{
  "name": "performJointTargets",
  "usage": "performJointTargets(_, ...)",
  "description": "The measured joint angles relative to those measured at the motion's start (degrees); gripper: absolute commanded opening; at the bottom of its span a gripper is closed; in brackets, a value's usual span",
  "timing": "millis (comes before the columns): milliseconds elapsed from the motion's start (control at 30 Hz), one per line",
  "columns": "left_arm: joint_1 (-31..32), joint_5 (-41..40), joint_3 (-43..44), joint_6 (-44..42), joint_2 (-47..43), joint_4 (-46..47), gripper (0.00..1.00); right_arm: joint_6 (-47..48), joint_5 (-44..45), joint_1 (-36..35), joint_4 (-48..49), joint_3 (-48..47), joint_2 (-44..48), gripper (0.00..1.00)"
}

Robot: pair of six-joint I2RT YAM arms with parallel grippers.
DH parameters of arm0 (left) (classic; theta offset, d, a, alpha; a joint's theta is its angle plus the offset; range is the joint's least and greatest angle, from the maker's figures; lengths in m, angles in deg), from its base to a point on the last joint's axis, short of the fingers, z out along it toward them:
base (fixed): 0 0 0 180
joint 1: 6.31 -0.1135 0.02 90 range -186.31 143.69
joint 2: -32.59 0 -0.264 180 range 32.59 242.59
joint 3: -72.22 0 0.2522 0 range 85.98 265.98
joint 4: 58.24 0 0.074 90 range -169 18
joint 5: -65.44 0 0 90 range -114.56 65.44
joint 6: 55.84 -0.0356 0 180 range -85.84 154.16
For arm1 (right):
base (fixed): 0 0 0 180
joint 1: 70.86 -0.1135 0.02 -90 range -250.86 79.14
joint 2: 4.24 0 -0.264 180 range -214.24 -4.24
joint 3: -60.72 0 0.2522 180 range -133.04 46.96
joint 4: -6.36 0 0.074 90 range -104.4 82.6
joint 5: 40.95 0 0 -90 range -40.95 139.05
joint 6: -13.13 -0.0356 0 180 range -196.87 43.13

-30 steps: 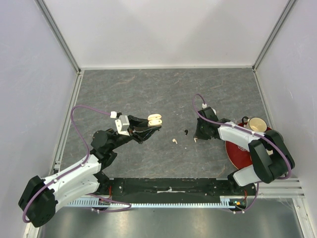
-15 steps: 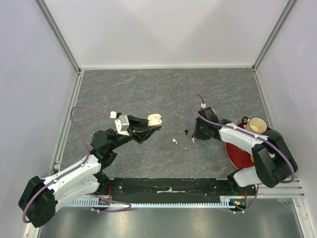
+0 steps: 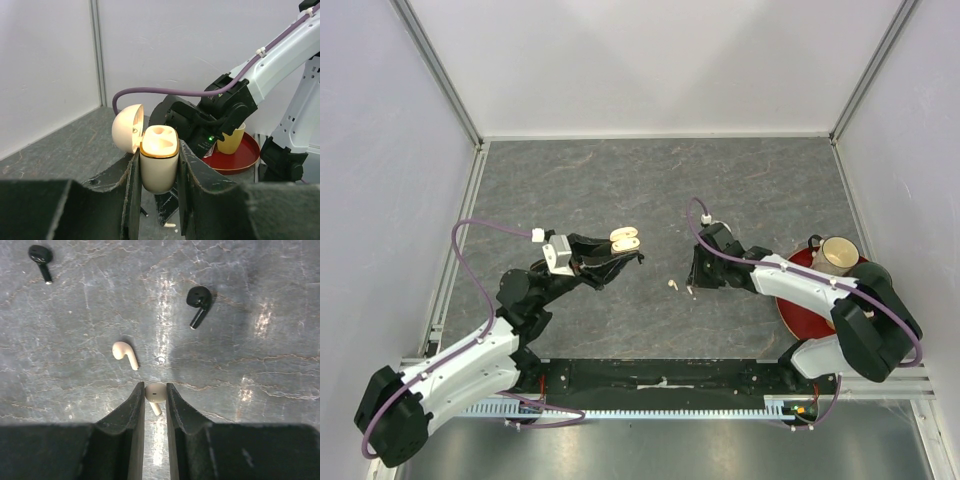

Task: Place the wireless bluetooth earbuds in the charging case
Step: Pick up the earbud from the center of the board, then place the earbud in the charging case.

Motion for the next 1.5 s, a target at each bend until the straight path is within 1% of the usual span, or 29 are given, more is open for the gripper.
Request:
performJointTargets(200,0.0,-1.3,-0.1,-0.2,-1.0,-0.7,0.02,-0.9,0.5,-0.4,0.9,-0.4,1.6,0.21)
performJointTargets(300,0.0,-1.4,-0.3,-0.4,-1.2,-0.9,0.02,-1.5,1.0,-0.3,2.3,-0.3,6.8,0.2)
performJointTargets(467,0.0,-1.7,-0.3,-0.4,-0.8,-1.0,0.02,-2.7,2.4,-0.3,7.9,-0.5,18.8,0.17)
performJointTargets(600,0.0,-2.3,-0.3,-0.4,0.5,-0.7,0.02,-3.6,2.6,-0.3,11.5,-1.9,23.0,0.16)
performJointTargets(767,0.0,-2.6,-0.3,-0.4,2.1,-0.1,0.02,-5.4,0.1,-0.3,18.1,-2.7,25.3,0.11)
performJointTargets(933,0.0,-2.7,-0.3,-0.5,3.0,0.2,0.02,-8.3,-3.0,-0.4,27.9,-2.6,27.9,0.1)
performJointTargets(1167,0.0,-3.5,-0.3,-1.1,4.0,0.9,0.02,-10.3,-4.3,-1.5,37.3,-2.3,30.4,0.08)
performJointTargets(1333,0.0,-4.6,-0.3,-1.1,5.9,2.8,0.02,-9.7,-4.2,-4.0,42.0,-0.5,30.5,0.06)
performJointTargets(1500,0.1,-5.3,-0.3,-1.1,7.7,4.5,0.02,-7.0,-3.6,-8.1,46.2,0.9,28.7,0.04)
